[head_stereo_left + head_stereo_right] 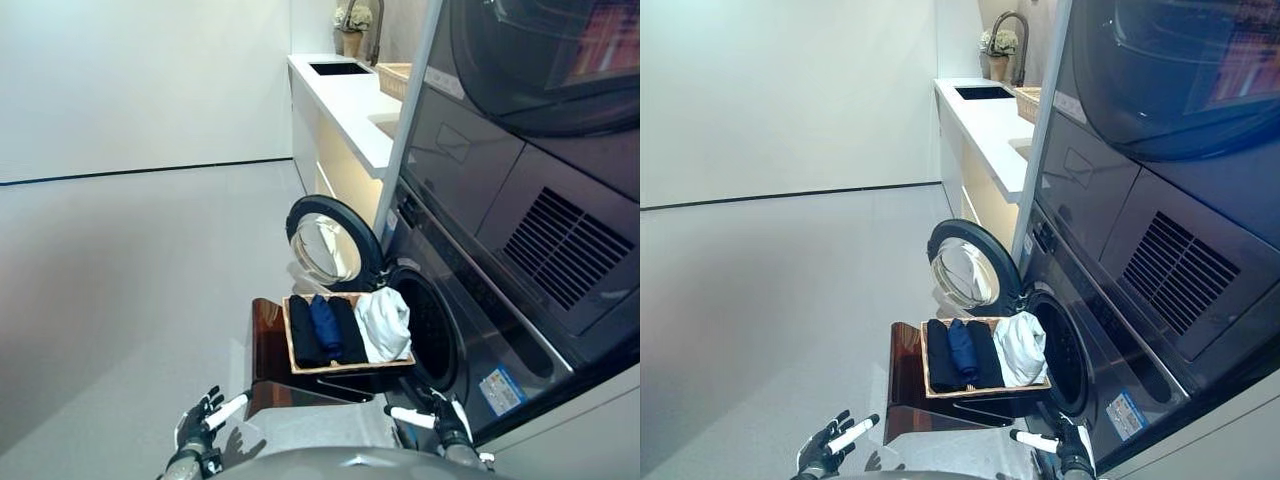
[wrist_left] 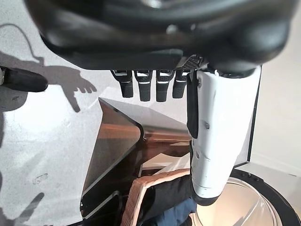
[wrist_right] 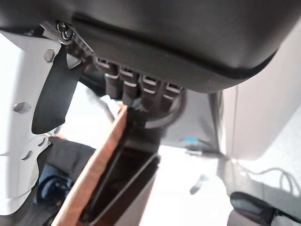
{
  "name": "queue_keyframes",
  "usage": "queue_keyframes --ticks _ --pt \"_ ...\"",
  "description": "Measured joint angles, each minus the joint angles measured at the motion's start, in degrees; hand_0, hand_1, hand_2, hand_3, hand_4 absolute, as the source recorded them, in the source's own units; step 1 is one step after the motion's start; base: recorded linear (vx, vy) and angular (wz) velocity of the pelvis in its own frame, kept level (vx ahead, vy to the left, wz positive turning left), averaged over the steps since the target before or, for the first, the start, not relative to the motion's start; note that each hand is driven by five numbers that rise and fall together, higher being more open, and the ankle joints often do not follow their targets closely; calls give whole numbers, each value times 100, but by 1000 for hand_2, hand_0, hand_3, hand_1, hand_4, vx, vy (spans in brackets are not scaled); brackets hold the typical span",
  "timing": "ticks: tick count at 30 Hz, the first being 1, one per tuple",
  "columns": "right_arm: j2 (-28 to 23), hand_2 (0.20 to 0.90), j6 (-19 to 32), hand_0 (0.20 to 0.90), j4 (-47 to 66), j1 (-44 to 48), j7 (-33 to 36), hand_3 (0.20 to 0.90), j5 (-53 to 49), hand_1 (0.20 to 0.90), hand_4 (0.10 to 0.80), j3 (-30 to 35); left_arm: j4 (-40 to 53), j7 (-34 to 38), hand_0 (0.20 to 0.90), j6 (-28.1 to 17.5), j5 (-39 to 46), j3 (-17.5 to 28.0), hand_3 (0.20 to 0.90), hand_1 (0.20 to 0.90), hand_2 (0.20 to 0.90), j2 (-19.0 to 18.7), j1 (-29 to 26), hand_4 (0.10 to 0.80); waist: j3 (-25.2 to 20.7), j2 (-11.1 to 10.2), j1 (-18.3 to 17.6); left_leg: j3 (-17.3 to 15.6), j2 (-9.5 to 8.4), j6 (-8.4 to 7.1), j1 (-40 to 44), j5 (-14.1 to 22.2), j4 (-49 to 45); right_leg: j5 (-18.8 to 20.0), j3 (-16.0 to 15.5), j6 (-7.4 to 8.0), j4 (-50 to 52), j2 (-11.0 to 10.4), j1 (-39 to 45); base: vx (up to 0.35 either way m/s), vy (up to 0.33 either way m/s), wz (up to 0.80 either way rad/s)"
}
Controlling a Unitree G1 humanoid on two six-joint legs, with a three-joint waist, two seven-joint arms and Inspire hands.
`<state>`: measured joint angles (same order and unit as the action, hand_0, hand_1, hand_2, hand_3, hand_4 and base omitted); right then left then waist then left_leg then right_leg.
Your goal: Pick up the clothes and place them into the washing machine
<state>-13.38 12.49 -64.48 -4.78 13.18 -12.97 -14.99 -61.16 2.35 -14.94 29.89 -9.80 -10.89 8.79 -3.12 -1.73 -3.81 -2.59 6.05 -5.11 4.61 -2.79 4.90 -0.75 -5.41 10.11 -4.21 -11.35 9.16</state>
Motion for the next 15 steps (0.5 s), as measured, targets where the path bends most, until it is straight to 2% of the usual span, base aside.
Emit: queue_keyframes --ticks 4,10,13,15 --pt "0 900 -4 900 0 -8 -73 900 -58 900 800 3 -1 -32 900 0 -1 -2 900 900 900 3 0 800 26 29 0 14 -40 17 0 3 0 4 -12 27 2 -40 9 23 66 2" --pt "-17 900 -5 900 0 -2 -69 900 -106 900 800 219 -6 -106 900 1 -22 -6 900 900 900 64 -8 800 115 51 1 13 -208 118 -8 40 0 -83 -15 113 214 -216 -90 17 82 2" --pt "-10 900 -6 900 -7 -2 -70 900 -180 900 800 219 2 -104 900 1 -21 -35 900 900 900 84 -16 800 157 -13 3 22 -353 189 -4 65 -4 -192 -6 190 428 -376 -173 28 98 4" --pt "-12 900 -6 900 -7 10 -67 900 -220 900 800 240 3 -110 900 1 -22 -50 900 900 900 93 -27 800 200 -76 8 34 -464 258 -13 89 -29 -248 -18 185 513 -493 -178 18 110 7"
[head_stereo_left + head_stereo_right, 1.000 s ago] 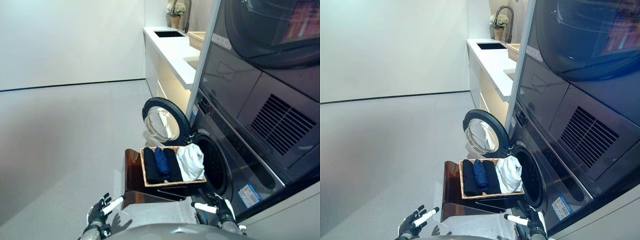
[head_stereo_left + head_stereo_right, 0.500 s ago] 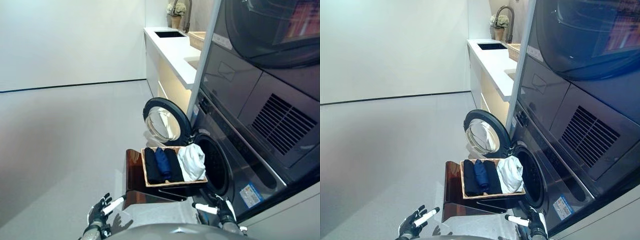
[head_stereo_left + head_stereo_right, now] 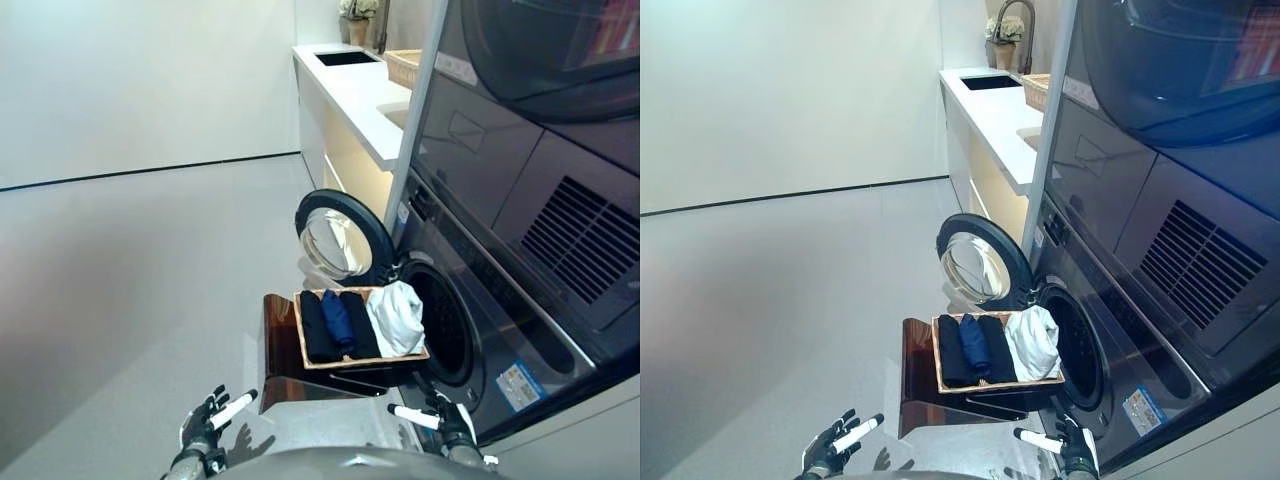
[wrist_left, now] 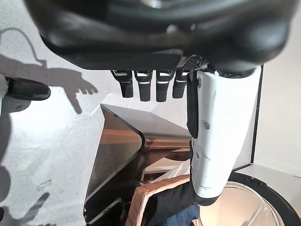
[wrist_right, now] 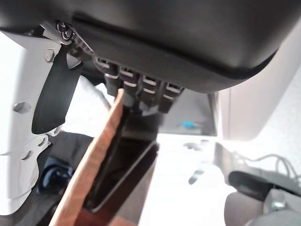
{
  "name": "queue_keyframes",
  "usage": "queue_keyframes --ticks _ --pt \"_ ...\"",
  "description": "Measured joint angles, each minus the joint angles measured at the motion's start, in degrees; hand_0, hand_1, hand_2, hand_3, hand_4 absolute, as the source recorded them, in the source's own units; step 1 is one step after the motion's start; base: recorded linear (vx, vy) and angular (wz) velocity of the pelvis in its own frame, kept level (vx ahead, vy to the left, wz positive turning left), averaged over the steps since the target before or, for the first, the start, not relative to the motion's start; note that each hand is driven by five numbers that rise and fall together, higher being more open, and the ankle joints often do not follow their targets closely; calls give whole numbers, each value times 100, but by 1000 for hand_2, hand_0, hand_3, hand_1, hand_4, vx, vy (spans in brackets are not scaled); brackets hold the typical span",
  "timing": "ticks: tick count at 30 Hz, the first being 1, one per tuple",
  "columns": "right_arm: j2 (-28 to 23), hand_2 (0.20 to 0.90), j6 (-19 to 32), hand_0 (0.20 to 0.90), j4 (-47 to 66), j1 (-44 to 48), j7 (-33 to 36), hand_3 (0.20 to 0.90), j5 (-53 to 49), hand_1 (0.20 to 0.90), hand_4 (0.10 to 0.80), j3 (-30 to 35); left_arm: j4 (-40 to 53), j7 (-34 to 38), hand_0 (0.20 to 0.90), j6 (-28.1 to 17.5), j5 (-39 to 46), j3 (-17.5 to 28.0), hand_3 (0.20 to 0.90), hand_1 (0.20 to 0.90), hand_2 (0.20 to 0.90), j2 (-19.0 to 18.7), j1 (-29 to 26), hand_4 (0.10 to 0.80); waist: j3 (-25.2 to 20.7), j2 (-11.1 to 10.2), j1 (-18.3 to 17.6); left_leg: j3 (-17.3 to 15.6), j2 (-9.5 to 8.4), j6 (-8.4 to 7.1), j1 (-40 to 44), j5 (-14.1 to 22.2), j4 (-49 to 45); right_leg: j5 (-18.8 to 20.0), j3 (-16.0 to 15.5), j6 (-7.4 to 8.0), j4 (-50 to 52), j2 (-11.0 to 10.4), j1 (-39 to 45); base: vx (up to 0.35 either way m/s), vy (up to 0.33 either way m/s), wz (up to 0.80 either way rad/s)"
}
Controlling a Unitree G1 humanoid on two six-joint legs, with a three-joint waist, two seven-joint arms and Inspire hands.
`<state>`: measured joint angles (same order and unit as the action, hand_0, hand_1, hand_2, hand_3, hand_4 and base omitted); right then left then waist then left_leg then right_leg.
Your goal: Pick up the clothes and place them into the washing machine
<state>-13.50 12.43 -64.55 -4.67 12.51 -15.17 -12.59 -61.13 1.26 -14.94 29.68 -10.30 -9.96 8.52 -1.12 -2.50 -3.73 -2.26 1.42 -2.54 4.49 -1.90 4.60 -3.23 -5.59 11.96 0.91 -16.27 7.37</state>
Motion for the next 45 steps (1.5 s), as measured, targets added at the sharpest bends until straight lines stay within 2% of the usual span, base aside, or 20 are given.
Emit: queue_keyframes --ticks 3,5,7,8,9,12,14,15,17,18,21,27,31,38,39,40,41,43,44,45 --pt "-16 900 0 900 -26 44 16 900 -18 900 800 209 -15 0 900 4 -1 -6 900 900 900 32 -75 800 143 -52 12 93 -155 156 -25 58 -55 -11 17 -8 494 -198 -171 5 164 9" --pt "-16 900 0 900 -12 94 18 900 -133 900 800 218 -19 7 900 8 1 10 900 900 900 5 -136 800 200 -69 10 45 -285 241 -108 103 -145 -7 9 -116 916 -301 -443 5 159 -2" --pt "-12 900 0 900 -4 208 17 900 -236 900 800 313 -17 13 900 7 2 25 900 900 900 -12 -242 800 355 46 17 72 -284 369 -192 151 -241 200 -1 -414 1431 -365 -798 35 34 -4" --pt "-10 900 0 900 -3 217 13 900 -238 900 800 312 -11 14 900 4 2 26 900 900 900 -24 -248 800 368 86 19 73 -287 421 -162 123 -182 278 -23 -486 1468 -366 -826 49 -30 -13" --pt "20 900 -1 900 -6 235 0 900 -241 900 800 301 -8 26 900 -2 5 51 900 900 900 -85 -250 800 419 102 44 73 -288 528 -57 7 -43 242 -33 -427 1543 -392 -1022 67 -55 -16" --pt "85 900 -1 900 -4 328 -4 900 -249 900 800 297 -19 109 900 -2 57 86 900 900 900 -255 -247 800 511 65 100 82 -283 545 -129 -4 -12 214 -94 -354 845 -217 -1187 98 -82 -20" --pt "83 900 7 900 -10 368 15 900 -319 900 800 310 -12 131 900 -4 81 109 900 900 900 -295 -285 800 544 -3 42 131 -298 517 -257 4 -63 300 -165 -215 154 -177 -1219 235 -121 10" --pt "85 900 4 900 -26 385 14 900 -334 900 800 308 -16 138 900 -5 116 153 900 900 900 -302 -298 800 550 -48 -13 235 -294 427 -272 -37 -34 548 -154 -8 -163 -136 -1108 217 -98 39" --pt "70 900 1 900 -35 355 29 900 -346 900 800 317 -12 137 900 -4 141 160 900 900 900 -239 -305 800 589 -8 -60 290 -208 282 -239 -73 23 854 -140 39 -350 1 -902 194 -118 36" --pt "28 900 0 900 -33 330 31 900 -346 900 800 306 2 135 900 -4 172 152 900 900 900 -119 -284 800 654 40 -57 273 -98 190 -175 -36 -36 911 -142 -31 -304 106 -862 118 -92 15" --pt "1 900 -1 900 32 333 19 900 -339 900 800 288 19 134 900 -3 232 151 900 900 900 61 -193 800 642 104 -33 293 88 100 -63 63 -2 877 -172 -106 -308 333 -766 139 -159 -6" --pt "15 900 12 900 68 448 19 900 -336 900 800 130 -26 151 900 0 367 152 900 900 900 40 -300 800 564 -101 -181 483 445 -105 -65 131 -4 732 -392 -359 -320 643 -618 157 -195 13" --pt "-33 900 19 900 50 483 29 900 -355 900 800 128 -26 161 900 0 402 51 900 900 900 65 -502 800 509 -18 -198 615 659 -227 -93 157 -4 560 -612 -469 -217 823 -581 59 -107 17" --pt "-114 900 19 900 16 534 29 900 -356 900 800 125 -35 266 900 0 446 29 900 900 900 111 -548 800 339 273 -291 611 831 -314 -116 217 6 380 -610 -558 1 967 -715 50 -88 0" --pt "-114 900 18 900 12 514 30 900 -363 900 800 123 -45 271 900 0 446 30 900 900 900 109 -546 800 305 324 -302 616 880 -314 -192 236 -1 350 -609 -585 21 1016 -758 72 -175 0" --pt "-118 900 19 900 5 520 31 900 -375 900 800 123 -50 279 900 0 447 30 900 900 900 114 -568 800 284 369 -292 625 916 -395 -232 187 -82 293 -613 -606 103 1126 -818 80 -240 21" --pt "-77 900 18 900 -25 517 25 900 -385 900 800 122 -86 280 900 1 446 29 900 900 900 77 -651 800 330 307 -298 701 856 -433 -500 203 -480 124 -591 -620 255 1136 -883 55 -179 48" --pt "-69 900 17 900 -228 539 35 900 -452 900 800 145 -166 289 900 -5 450 13 900 900 900 50 -921 800 456 157 -271 779 719 -647 -1134 -18 -1312 -10 -628 -803 385 1164 -877 42 -102 88" --pt "-77 900 17 900 -266 536 52 900 -469 900 800 159 -180 287 900 -5 450 5 900 900 900 59 -1020 800 488 120 -278 812 700 -675 -1230 -98 -1426 11 -594 -902 370 1115 -894 54 -21 77" --pt "-84 900 27 900 -322 534 17 900 -509 900 800 132 -227 286 900 -1 450 -40 900 900 900 101 -1104 800 540 72 -154 845 673 -686 -1307 -405 -1483 -40 -646 -975 394 1116 -876 177 0 43"
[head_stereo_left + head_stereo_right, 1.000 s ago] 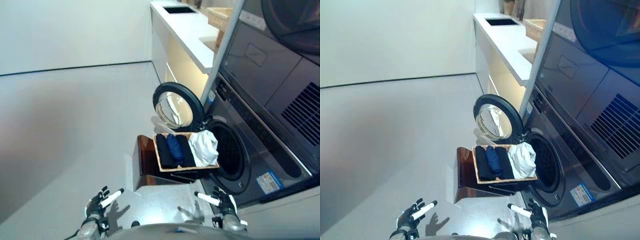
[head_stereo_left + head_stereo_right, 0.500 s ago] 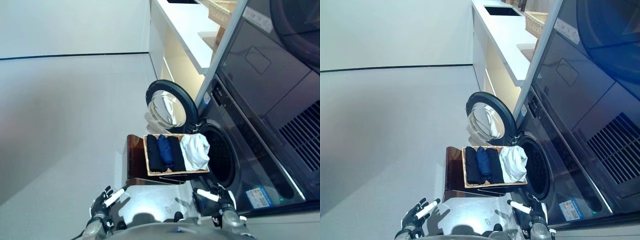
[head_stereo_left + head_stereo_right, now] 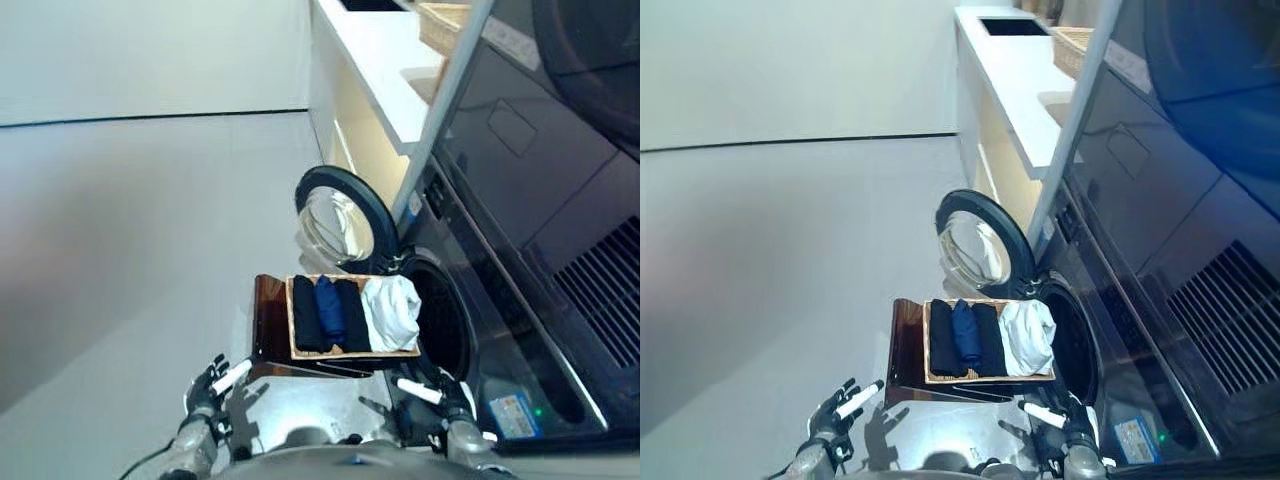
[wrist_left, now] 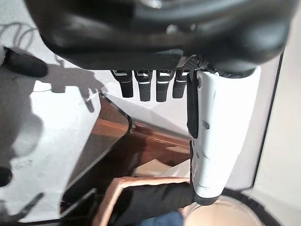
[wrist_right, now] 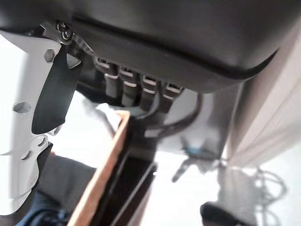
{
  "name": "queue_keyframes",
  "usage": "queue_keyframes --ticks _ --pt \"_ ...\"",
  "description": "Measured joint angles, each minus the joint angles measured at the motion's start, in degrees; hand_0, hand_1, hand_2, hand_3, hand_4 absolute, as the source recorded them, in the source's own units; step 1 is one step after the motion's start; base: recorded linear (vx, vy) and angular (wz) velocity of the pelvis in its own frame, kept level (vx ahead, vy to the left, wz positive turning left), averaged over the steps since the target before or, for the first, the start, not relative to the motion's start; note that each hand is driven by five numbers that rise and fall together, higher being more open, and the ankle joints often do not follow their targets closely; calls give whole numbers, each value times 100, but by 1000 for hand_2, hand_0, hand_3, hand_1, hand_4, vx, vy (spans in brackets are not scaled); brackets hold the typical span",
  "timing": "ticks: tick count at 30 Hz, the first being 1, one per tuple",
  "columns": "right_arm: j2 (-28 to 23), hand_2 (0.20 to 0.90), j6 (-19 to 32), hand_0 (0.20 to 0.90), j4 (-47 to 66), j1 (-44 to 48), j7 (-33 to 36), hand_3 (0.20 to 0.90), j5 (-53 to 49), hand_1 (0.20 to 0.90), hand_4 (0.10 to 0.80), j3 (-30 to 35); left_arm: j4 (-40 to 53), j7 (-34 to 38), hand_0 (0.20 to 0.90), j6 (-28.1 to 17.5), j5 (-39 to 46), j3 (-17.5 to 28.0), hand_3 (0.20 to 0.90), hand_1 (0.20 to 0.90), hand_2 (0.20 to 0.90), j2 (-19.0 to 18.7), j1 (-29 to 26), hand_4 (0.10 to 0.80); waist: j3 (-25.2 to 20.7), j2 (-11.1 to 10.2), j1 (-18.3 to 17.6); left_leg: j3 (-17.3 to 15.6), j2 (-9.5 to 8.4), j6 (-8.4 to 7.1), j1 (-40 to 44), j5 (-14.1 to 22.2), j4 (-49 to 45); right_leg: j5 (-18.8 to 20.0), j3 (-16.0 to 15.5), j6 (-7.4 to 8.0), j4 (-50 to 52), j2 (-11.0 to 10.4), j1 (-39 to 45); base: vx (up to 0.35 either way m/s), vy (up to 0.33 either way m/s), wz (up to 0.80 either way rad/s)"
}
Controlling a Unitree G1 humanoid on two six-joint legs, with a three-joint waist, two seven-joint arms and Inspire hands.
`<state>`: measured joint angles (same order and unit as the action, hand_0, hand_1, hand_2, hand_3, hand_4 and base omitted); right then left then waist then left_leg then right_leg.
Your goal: Pick up the clothes and place them into the washing machine
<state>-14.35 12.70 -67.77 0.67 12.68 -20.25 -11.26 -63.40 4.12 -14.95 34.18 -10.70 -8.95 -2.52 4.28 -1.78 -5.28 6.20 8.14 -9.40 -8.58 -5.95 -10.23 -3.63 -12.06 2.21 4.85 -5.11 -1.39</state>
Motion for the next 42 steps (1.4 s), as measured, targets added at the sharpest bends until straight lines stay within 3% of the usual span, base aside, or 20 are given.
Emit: queue_keyframes --ticks 2,3,5,6,8,10,12,13,14,15,17,18,20,24,29,33,37,38,39,42 --pt "-6 900 -8 900 -64 198 13 900 -57 900 800 -1 -10 -4 900 9 1 -87 900 900 900 22 -13 800 147 -41 228 44 -3 8 -337 -263 -352 -57 31 -153 -19 -4 36 240 35 23" --pt "-20 900 -2 900 -49 265 59 900 -61 900 800 5 -12 6 900 24 1 -127 900 900 900 20 -21 800 171 -68 249 9 -34 55 -468 -138 -353 -32 67 -194 -79 -2 -5 256 124 8" --pt "-48 900 6 900 -68 471 138 900 -59 900 800 24 -20 20 900 24 27 -131 900 900 900 10 22 800 264 -127 371 69 -88 80 -545 -64 66 31 418 -215 -78 24 -41 347 187 -18" --pt "-85 900 31 900 -63 554 164 900 -59 900 800 10 -20 51 900 30 33 -140 900 900 900 17 101 800 279 -107 486 185 -100 49 -512 -43 363 123 679 -150 -126 90 -55 333 205 -62" --pt "-146 900 112 900 -61 733 231 900 -56 900 800 64 -21 74 900 42 52 -139 900 900 900 24 187 800 366 1 640 506 -56 38 -457 -51 803 209 1055 -169 -325 257 -22 304 227 -72" --pt "-199 900 116 900 -79 859 261 900 -57 900 800 122 -22 78 900 76 58 -147 900 900 900 27 154 800 541 128 687 391 72 53 -480 -80 905 227 1247 -96 -491 355 112 255 232 -58" --pt "-212 900 121 900 -169 864 257 900 -57 900 800 196 -21 78 900 79 57 -156 900 900 900 43 135 800 555 227 768 -74 216 78 -400 -67 959 208 1296 -61 -489 288 93 260 248 -76" --pt "-255 900 108 900 -202 821 256 900 -57 900 800 193 -21 83 900 77 57 -153 900 900 900 77 144 800 552 327 785 -169 242 90 -272 -59 966 180 1316 98 -505 246 143 227 229 -71" --pt "-201 900 98 900 -322 844 263 900 -73 900 800 206 -32 82 900 89 59 -158 900 900 900 43 93 800 601 281 775 -296 132 401 -138 -119 1029 141 1297 193 -510 57 186 166 196 -61" --pt "-131 900 82 900 -372 823 270 900 -100 900 800 169 -8 94 900 74 69 -151 900 900 900 -23 36 800 609 178 785 -548 -18 564 -81 -131 1116 81 1291 106 -460 -175 105 88 124 -47" --pt "-54 900 72 900 -282 744 246 900 -99 900 800 34 31 138 900 51 135 -130 900 900 900 -155 -181 800 575 77 762 -746 -305 804 -166 -97 1136 94 1280 208 -315 -638 8 74 80 -29" --pt "7 900 68 900 -279 759 242 900 -99 900 800 1 32 168 900 8 158 -127 900 900 900 -206 -301 800 574 80 774 -783 -406 897 -205 -105 1130 184 1277 351 -269 -840 3 92 75 -13" --pt "194 900 69 900 -267 800 235 900 -99 900 800 -1 51 251 900 -90 159 -116 900 900 900 -427 -594 800 551 19 773 -768 -616 980 -284 -48 1125 619 1263 801 -244 -1130 208 96 73 2" --pt "256 900 71 900 -259 1056 231 900 -97 900 800 -9 98 330 900 -203 160 -115 900 900 900 -566 -707 800 536 61 787 -820 -713 998 -228 -38 1120 638 1086 1088 -298 -1243 290 72 44 3" --pt "226 900 99 900 -59 1219 254 900 -98 900 800 -1 -6 326 900 -157 161 -132 900 900 900 -322 -462 800 436 -102 729 -941 -707 937 -165 142 1022 628 921 1101 -191 -1263 300 55 23 -9" --pt "204 900 92 900 -14 1028 366 900 -101 900 800 15 -23 300 900 -133 173 -163 900 900 900 -253 -317 800 261 -321 593 -1237 -720 1009 -232 193 1013 635 829 1087 45 -1385 211 24 103 21" --pt "190 900 87 900 -54 929 391 900 -108 900 800 61 -23 272 900 -118 179 -174 900 900 900 -234 -269 800 136 -260 584 -1414 -887 1227 -292 285 872 720 834 961 566 -1612 -107 30 213 -7" --pt "192 900 87 900 -55 897 390 900 -107 900 800 58 -11 271 900 -118 191 -182 900 900 900 -229 -274 800 124 -162 579 -1520 -1007 1367 -283 336 838 865 809 772 929 -1687 -312 20 256 -5" --pt "180 900 86 900 -51 871 391 900 -108 900 800 54 -13 252 900 -116 207 -179 900 900 900 -212 -277 800 106 -61 543 -1543 -1019 1431 -278 327 810 997 799 662 1200 -1726 -478 47 260 3" --pt "235 900 68 900 -45 827 386 900 -108 900 800 44 -11 227 900 -114 229 -169 900 900 900 -252 -264 800 180 59 471 -1645 -1118 1636 -86 321 854 1373 523 768 1715 -2013 -719 76 117 -1"
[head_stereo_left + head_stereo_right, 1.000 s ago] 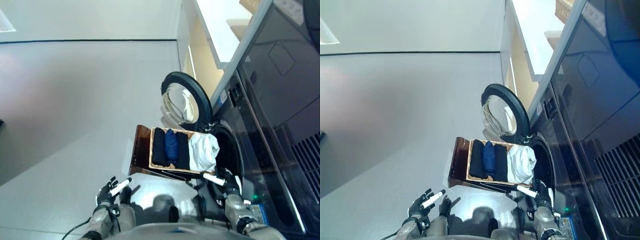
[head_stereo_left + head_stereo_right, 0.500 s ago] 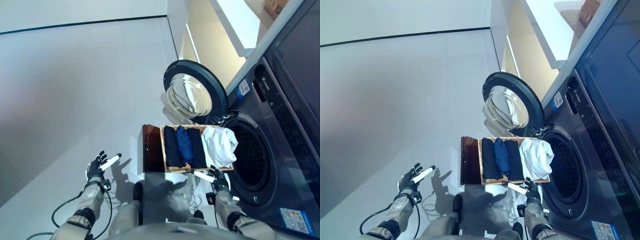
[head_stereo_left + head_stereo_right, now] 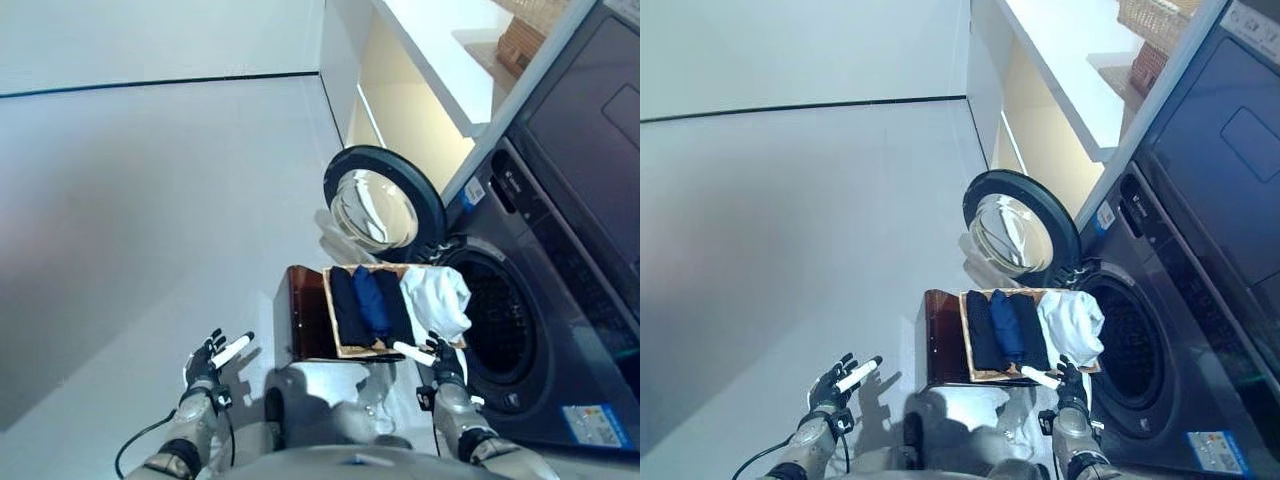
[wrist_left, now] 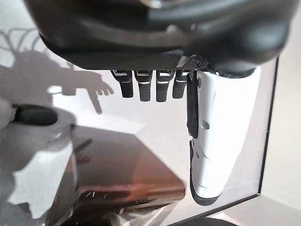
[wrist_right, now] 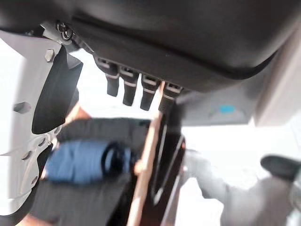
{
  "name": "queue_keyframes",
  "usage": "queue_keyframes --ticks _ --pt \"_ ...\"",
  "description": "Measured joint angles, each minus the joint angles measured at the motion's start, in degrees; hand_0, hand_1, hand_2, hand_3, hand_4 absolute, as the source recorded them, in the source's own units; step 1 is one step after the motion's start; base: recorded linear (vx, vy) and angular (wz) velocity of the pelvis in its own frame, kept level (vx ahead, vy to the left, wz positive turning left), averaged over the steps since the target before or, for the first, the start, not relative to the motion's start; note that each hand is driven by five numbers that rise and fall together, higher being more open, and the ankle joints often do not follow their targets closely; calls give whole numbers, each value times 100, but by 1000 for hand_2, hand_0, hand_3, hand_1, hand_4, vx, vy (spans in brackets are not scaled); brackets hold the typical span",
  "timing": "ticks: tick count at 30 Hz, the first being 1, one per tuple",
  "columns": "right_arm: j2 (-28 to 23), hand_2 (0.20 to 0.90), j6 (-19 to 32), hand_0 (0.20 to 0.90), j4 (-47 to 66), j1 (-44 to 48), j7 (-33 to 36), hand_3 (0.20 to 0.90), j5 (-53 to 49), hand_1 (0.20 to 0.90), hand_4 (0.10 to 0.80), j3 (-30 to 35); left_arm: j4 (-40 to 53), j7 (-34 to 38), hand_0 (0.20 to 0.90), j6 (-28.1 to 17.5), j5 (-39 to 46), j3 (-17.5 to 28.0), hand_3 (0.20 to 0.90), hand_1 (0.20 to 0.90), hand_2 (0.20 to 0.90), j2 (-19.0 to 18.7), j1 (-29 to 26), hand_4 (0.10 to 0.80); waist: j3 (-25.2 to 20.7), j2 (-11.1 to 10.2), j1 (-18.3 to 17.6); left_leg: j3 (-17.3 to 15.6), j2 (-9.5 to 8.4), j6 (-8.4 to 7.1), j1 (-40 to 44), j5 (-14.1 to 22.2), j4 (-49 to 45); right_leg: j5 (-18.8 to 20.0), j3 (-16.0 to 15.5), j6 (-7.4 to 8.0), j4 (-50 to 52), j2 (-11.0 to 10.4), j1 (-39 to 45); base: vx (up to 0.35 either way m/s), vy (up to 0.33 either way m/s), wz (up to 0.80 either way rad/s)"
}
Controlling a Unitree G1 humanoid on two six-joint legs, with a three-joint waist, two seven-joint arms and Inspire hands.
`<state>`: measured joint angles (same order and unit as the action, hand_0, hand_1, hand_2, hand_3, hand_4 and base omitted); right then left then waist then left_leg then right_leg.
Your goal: Pick up the clothes and place them into the washing machine
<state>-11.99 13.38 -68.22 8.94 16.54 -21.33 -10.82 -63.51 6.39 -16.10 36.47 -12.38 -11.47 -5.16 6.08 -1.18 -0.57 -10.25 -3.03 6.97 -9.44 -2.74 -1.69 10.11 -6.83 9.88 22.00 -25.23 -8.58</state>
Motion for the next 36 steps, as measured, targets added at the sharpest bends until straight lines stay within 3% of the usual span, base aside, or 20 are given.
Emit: queue_keyframes --ticks 1,2,4,8,10,13,15,16,18,22,30,36 --pt "15 900 -11 900 0 0 -7 900 0 900 800 1 3 9 900 0 10 -15 900 900 900 -28 31 800 31 24 51 -111 -14 83 109 63 87 81 -299 8 93 -170 -7 106 32 -32" --pt "20 900 -13 900 10 13 -7 900 1 900 800 -5 0 5 900 11 15 -9 900 900 900 -46 52 800 70 88 95 -148 -21 97 212 46 180 28 -531 48 60 -203 14 49 -49 -37" --pt "21 900 -26 900 20 76 -8 900 5 900 800 -4 4 6 900 8 23 -5 900 900 900 -101 34 800 124 152 122 -220 -25 128 203 47 198 -144 -798 259 -318 -226 24 52 -96 -26" --pt "18 900 -72 900 133 144 -4 900 7 900 800 -9 -9 11 900 13 24 11 900 900 900 -125 16 800 253 142 65 -190 -36 115 216 7 224 -89 -850 444 -1478 -291 25 114 -135 -14" --pt "17 900 -77 900 164 189 -3 900 12 900 800 -37 -9 6 900 10 24 16 900 900 900 -102 -24 800 410 89 -74 -12 -32 13 238 -25 242 17 -845 534 -2032 -331 12 148 -136 23" --pt "30 900 -96 900 177 176 3 900 14 900 800 -50 -12 3 900 9 24 59 900 900 900 -88 -22 800 524 -74 -201 134 6 -250 231 -79 263 45 -815 515 -2291 -256 30 143 -143 39" --pt "118 900 -98 900 193 130 29 900 15 900 800 -48 -5 -3 900 6 22 62 900 900 900 -223 -30 800 545 -433 -218 127 -24 -544 194 -157 228 -227 -593 457 -2289 -107 110 162 -110 57" --pt "23 900 -100 900 204 202 39 900 20 900 800 -40 -17 26 900 23 41 95 900 900 900 -98 -72 800 664 -276 -285 139 202 -684 154 -103 123 -261 -504 487 -2253 63 150 151 -113 45" --pt "-137 900 -96 900 261 302 84 900 21 900 800 -43 -12 10 900 68 41 97 900 900 900 93 95 800 659 -33 -327 157 546 -902 63 31 -160 -269 -442 354 -2169 409 115 135 -132 -9" --pt "-374 900 -86 900 391 296 98 900 60 900 800 -52 0 -13 900 72 51 105 900 900 900 221 71 800 626 -20 -344 238 829 -1050 212 17 11 -376 -500 255 -2109 744 156 126 -160 -9" --pt "-416 900 -85 900 301 228 101 900 66 900 800 -55 49 6 900 54 149 101 900 900 900 254 -240 800 547 -14 -365 579 877 -1135 431 -115 442 -507 -663 253 -2204 837 404 91 -90 13" --pt "-352 900 -70 900 323 137 85 900 54 900 800 -48 38 33 900 64 138 89 900 900 900 214 -109 800 443 79 -479 616 1040 -1223 509 -219 541 -665 -532 176 -2084 1031 377 40 -71 0"
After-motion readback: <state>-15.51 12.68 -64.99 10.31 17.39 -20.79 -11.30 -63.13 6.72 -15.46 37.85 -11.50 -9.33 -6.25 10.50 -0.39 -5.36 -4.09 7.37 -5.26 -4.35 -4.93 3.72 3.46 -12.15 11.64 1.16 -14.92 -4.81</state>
